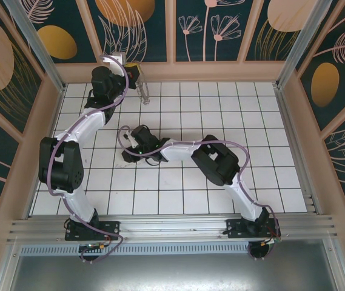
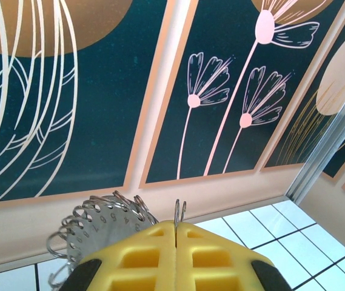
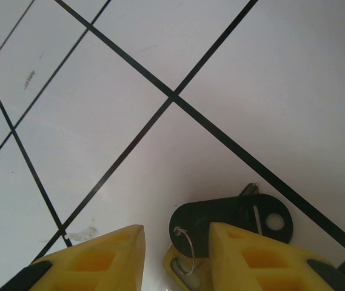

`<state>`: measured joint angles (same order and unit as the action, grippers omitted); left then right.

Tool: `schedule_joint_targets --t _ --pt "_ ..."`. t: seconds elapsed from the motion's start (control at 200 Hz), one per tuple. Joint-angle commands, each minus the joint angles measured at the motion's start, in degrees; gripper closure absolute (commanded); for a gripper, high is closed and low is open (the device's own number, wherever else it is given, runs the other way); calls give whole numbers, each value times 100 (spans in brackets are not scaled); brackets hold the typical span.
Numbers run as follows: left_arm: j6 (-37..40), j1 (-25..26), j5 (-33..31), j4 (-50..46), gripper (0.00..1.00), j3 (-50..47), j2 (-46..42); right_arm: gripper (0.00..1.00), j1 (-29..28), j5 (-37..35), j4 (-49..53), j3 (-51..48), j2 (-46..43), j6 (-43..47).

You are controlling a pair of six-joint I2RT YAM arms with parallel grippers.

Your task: Put the keys on the keyring

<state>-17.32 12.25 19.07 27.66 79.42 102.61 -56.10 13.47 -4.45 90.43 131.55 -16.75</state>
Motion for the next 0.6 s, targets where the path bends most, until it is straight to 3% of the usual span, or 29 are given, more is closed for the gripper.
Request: schedule_joint_targets --t 0.0,0.16,0.345,0.596 --pt "-105 -52 72 308 100 205 35 66 -116 -318 359 223 233 145" --pt "-123 -48 62 328 100 199 24 72 -175 -434 392 199 315 141" --pt "-132 -48 53 328 100 182 27 100 -200 -409 322 110 260 65" --pt "-158 -51 85 312 100 188 23 100 -172 -463 100 -345 -253 -30"
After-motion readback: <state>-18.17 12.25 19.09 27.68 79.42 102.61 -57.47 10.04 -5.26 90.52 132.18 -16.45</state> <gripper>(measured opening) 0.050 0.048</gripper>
